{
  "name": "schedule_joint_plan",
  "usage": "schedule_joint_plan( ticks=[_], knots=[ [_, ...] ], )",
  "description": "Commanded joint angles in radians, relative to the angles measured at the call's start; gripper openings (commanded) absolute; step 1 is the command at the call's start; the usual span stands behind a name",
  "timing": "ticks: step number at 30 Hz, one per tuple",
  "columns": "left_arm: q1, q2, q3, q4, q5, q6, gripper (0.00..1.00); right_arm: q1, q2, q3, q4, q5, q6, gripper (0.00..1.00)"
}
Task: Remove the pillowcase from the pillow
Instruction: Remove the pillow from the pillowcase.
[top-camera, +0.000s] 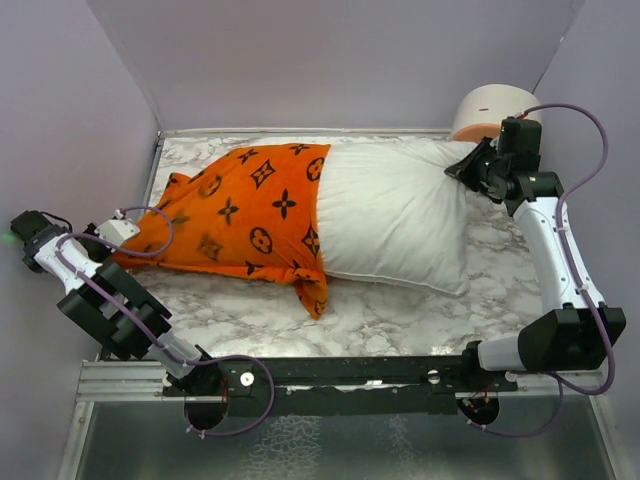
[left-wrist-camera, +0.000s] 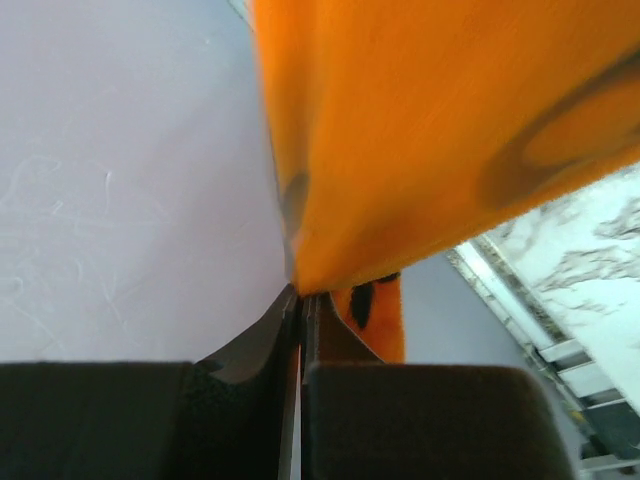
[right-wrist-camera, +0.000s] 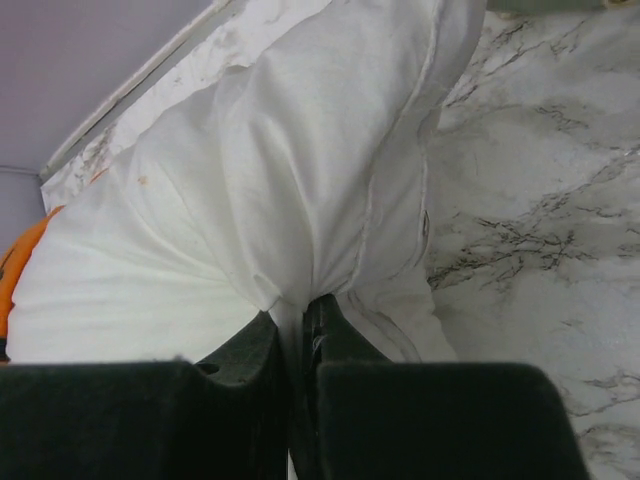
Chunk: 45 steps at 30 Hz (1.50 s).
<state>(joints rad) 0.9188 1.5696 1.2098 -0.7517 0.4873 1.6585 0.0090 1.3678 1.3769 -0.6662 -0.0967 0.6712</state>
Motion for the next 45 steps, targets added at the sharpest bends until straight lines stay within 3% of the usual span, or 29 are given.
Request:
schedule_joint_plan(
  ticks=[1, 3, 5, 6, 9, 10, 13, 18, 22, 26, 29, 35, 36, 38, 39, 40, 45],
  knots=[
    [0.144, 0.013, 0.005, 0.252, -0.172, 0.08, 0.0, -0.129, -0.047, 0.174, 0.119, 0.256, -0.013, 0.01],
    [0.123, -0.021, 0.013, 0.124, -0.1, 0.082, 0.02, -0.129, -0.027, 0.241, 0.11, 0.21, -0.029, 0.01],
    [0.067, -0.08, -0.008, -0.044, -0.042, 0.099, 0.36, -0.129, 0.008, 0.292, 0.073, 0.14, -0.033, 0.01],
    [0.027, -0.118, -0.024, -0.127, -0.008, 0.11, 0.48, -0.129, 0.022, 0.3, 0.051, 0.107, -0.031, 0.05],
    [-0.126, -0.233, -0.089, -0.333, 0.083, 0.107, 0.88, -0.122, 0.017, 0.214, 0.051, 0.025, -0.039, 0.43],
    [-0.187, -0.271, -0.115, -0.359, 0.11, 0.074, 0.96, -0.119, -0.001, 0.168, 0.059, 0.023, -0.046, 0.47],
    [-0.39, -0.378, -0.19, -0.302, 0.16, -0.092, 0.99, -0.114, -0.076, 0.008, 0.096, 0.029, -0.062, 0.56],
    [-0.671, -0.411, -0.257, -0.033, 0.158, -0.443, 0.99, -0.113, -0.171, -0.161, 0.132, 0.044, -0.076, 0.65],
    [-0.801, -0.299, -0.229, 0.05, 0.15, -0.639, 0.99, -0.113, -0.188, -0.165, 0.119, 0.064, -0.11, 0.73],
    [-0.888, -0.201, -0.261, 0.089, 0.129, -0.679, 0.99, -0.113, -0.198, -0.121, 0.094, 0.105, -0.148, 0.84],
    [-0.921, -0.146, -0.286, 0.193, 0.105, -0.721, 0.99, -0.112, -0.22, -0.101, 0.076, 0.122, -0.149, 0.9],
    [-0.933, -0.014, -0.239, 0.193, 0.111, -0.746, 0.95, -0.112, -0.315, -0.129, 0.016, 0.142, -0.084, 0.96],
    [-0.933, -0.002, -0.24, 0.204, 0.098, -0.753, 0.82, -0.113, -0.348, -0.146, 0.004, 0.143, -0.066, 0.97],
    [-0.932, 0.009, -0.246, 0.229, 0.067, -0.766, 0.29, -0.113, -0.424, -0.179, -0.019, 0.127, -0.031, 1.0],
    [-0.93, 0.007, -0.25, 0.244, 0.052, -0.775, 0.09, -0.113, -0.464, -0.203, -0.032, 0.103, -0.012, 1.0],
    [-0.926, -0.001, -0.257, 0.259, 0.043, -0.782, 0.0, -0.113, -0.5, -0.223, -0.048, 0.084, 0.002, 1.0],
    [-0.909, -0.047, -0.261, 0.235, 0.077, -0.769, 0.0, -0.112, -0.662, -0.361, -0.149, 0.046, 0.004, 1.0]
  ],
)
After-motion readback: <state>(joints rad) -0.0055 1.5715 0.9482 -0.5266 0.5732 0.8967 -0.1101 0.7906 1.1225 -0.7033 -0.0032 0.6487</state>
